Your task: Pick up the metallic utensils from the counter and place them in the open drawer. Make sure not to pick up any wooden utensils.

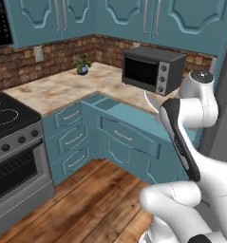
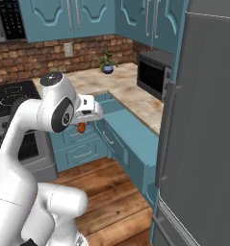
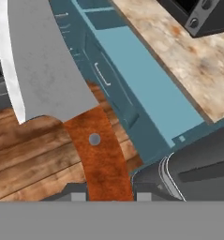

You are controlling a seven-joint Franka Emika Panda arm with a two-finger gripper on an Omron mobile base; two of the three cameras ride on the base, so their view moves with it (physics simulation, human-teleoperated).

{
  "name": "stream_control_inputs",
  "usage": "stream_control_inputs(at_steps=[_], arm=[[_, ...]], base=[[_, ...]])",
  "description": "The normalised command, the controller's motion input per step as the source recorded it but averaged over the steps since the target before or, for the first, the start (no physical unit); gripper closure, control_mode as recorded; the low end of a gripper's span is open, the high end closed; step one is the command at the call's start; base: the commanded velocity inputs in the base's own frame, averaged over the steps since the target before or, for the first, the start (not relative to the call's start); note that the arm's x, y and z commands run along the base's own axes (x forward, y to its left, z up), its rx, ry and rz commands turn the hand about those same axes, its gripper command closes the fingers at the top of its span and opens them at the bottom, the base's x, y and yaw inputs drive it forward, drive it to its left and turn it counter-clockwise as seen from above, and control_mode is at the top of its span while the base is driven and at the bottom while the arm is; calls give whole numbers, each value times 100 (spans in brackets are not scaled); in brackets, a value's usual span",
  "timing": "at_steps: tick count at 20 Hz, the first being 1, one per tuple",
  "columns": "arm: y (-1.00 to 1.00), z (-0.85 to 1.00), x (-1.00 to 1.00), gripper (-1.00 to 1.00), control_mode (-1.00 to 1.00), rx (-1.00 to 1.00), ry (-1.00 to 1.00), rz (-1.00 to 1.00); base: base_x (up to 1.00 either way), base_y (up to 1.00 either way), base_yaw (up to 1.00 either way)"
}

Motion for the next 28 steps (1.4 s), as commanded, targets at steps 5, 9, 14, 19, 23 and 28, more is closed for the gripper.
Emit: stream_control_inputs(at_steps=[5,9,14,19,23,28], arm=[[-24,-47,67,100,-100,-6,3,11],[-7,-47,53,100,-100,-7,0,9],[-5,-32,66,100,-100,-9,0,1],[-12,-34,60,100,-100,-5,0,0],[-14,-31,56,100,-100,0,0,4],[-10,-23,52,100,-100,0,0,5]], base=[[0,0,0],[0,0,0],[0,0,0],[0,0,0],[0,0,0],[0,0,0]])
